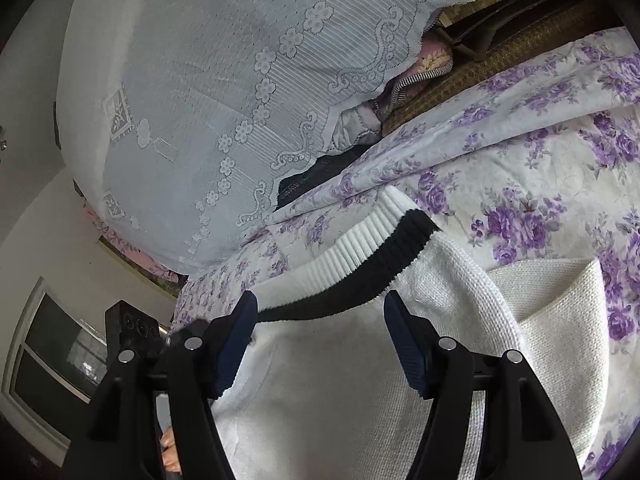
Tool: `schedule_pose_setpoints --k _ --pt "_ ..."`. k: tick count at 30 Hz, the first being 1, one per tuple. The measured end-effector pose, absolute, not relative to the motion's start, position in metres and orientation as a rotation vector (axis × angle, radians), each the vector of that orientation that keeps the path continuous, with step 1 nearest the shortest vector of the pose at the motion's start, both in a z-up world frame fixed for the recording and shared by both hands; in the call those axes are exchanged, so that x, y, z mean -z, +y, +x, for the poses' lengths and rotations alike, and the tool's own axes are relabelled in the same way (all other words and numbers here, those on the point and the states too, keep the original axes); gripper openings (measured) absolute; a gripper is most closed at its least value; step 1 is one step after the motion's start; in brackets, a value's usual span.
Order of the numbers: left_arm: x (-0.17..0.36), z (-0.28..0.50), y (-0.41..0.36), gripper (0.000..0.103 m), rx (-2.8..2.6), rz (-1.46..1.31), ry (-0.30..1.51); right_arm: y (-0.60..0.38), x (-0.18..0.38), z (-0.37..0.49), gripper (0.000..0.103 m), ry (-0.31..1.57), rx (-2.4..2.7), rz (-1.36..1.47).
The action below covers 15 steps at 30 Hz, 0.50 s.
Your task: Fold small clothes
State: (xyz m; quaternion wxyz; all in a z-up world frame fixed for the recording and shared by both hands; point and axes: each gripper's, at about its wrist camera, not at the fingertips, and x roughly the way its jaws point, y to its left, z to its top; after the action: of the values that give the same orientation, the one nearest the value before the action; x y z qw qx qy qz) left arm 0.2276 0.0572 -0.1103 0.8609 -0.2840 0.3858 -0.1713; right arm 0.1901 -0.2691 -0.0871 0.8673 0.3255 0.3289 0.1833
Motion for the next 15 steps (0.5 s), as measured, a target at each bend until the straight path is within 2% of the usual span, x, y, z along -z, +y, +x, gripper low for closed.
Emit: schedule_pose_setpoints --k 6,10,13,15 --pt "0.129 0.238 0.091 0.098 0.293 -0.699 0.882 -0.267 0.092 0.192 0.066 0.699 -0.349 0.648" --pt "0.124 0.236 0.075 0.098 0.198 -0.500 0.886 -0.270 0.093 0.193 0.066 0.692 -0.325 0.642" --pt "0.137 0.245 0.065 0.098 0.018 -0.304 0.971 -0.284 0.111 0.202 0.066 0.754 -0.203 0.635" --pt "0.150 0.251 0.063 0.099 -0.062 -0.214 1.018 -0.300 0.128 0.206 0.054 0.778 -0.194 0.723"
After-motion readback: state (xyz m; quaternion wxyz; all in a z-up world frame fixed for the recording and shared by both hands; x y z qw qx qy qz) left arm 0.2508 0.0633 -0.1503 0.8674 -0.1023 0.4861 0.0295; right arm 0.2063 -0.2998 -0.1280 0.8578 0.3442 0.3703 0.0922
